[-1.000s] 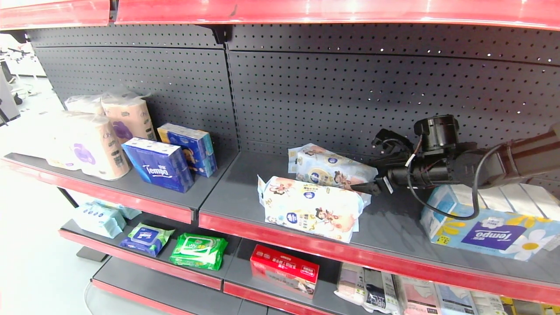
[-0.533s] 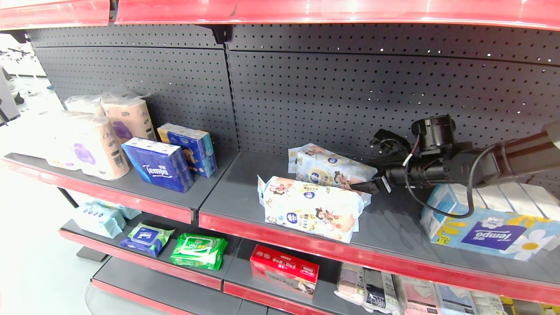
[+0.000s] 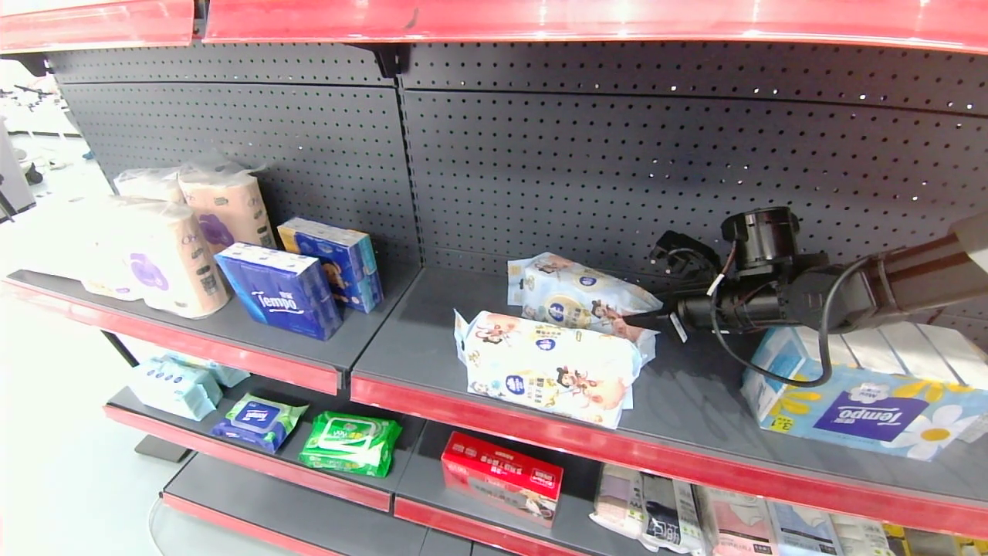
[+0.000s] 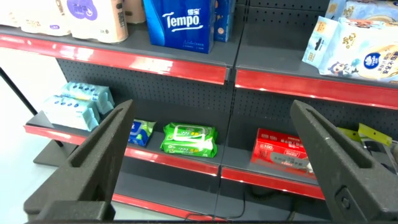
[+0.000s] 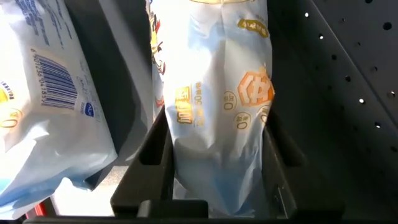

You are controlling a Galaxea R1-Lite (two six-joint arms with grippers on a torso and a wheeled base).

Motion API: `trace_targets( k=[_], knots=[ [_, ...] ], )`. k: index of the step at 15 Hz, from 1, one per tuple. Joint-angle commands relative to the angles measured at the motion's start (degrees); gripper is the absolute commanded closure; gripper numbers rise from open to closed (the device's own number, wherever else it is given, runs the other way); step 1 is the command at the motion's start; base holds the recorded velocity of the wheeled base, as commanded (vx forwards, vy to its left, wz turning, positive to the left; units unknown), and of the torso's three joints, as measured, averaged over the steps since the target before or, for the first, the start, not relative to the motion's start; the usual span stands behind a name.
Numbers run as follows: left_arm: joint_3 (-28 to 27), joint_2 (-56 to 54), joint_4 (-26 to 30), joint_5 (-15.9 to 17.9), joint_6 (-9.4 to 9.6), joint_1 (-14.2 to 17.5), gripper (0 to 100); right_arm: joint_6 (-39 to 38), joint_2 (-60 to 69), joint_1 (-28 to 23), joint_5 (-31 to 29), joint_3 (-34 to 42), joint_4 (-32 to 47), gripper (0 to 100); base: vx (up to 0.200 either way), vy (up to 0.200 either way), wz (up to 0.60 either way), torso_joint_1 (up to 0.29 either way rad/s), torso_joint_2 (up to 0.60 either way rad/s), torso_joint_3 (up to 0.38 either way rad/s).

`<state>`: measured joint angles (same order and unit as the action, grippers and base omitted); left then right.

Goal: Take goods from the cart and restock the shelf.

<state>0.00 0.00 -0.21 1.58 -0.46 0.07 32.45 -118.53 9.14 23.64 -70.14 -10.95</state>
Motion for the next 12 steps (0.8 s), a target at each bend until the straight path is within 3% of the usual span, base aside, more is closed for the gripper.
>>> trace_targets(
  k=[1,12],
  knots=[
    [0.00,0.00,-0.06,0.00,0.02,0.01,0,0.07,-0.12,0.09,0.18,-0.17,0.05,100,0.000,0.000,0.00,0.000,0.00,0.000],
    [0.00,0.00,-0.06,0.00,0.02,0.01,0,0.42,-0.91,-0.35,8.88,-1.57,0.05,100,0.000,0.000,0.00,0.000,0.00,0.000]
  ],
)
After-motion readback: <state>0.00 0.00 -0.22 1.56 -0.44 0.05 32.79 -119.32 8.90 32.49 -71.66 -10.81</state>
